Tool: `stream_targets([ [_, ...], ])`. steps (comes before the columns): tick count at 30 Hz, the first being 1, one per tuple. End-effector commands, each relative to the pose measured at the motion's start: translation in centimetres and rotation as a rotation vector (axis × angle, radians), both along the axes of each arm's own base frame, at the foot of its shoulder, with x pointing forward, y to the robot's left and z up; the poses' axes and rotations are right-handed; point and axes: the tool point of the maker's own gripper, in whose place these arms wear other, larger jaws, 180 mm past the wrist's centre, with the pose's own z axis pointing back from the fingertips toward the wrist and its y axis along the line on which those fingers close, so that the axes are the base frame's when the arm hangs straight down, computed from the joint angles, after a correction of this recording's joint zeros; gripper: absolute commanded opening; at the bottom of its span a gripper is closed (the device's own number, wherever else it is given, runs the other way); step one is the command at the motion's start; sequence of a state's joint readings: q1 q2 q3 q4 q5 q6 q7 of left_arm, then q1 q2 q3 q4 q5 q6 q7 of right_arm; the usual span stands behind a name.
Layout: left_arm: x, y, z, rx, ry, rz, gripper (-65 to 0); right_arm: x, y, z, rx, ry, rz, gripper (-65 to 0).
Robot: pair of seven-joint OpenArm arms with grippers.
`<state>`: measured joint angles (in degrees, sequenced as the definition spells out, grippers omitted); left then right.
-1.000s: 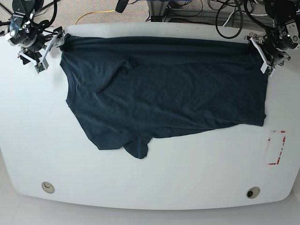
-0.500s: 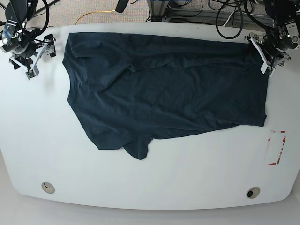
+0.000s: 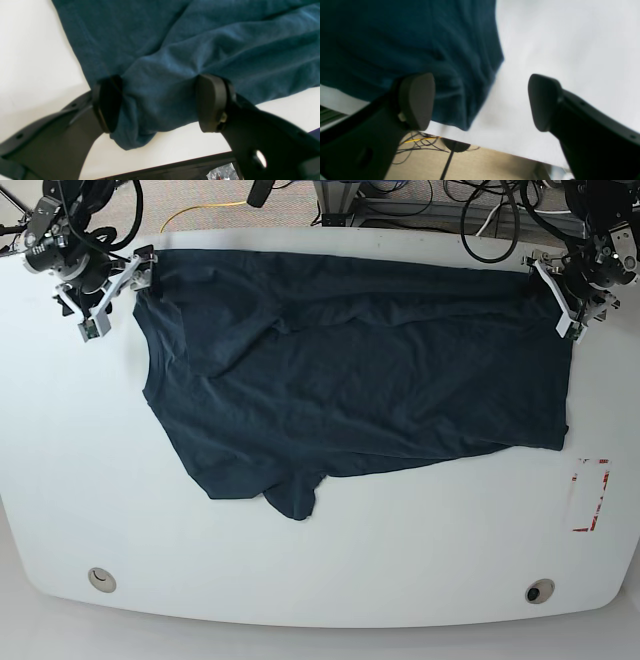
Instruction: Fold the T-shirt properly
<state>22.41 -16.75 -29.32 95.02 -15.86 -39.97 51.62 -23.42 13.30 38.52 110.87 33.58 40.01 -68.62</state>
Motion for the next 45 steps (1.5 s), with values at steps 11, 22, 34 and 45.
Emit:
stream_targets([
  [11,-0.2,0.6,2.3,0.134,0.036,-0.049,-22.1,0.3,4.1,-0.9,0.077,0.001,0.073,-44.5],
  [22,1.8,-1.0,5.3,0.131,-0.078,-0.094,-21.8,-1.6,1.6,-5.4,-0.011,0.166,0.004,-53.3],
  [34,2.0,2.9,8.7,0.098,-0.186,0.086,-21.5,-2.5,1.4,-6.6,0.011,0.181,-0.015,-53.4],
  [45,3.6,3.5,4.3,-0.046,-0.072,0.204,-21.4,-2.2,1.6,-6.6,0.015,0.176,-0.015,-53.4],
])
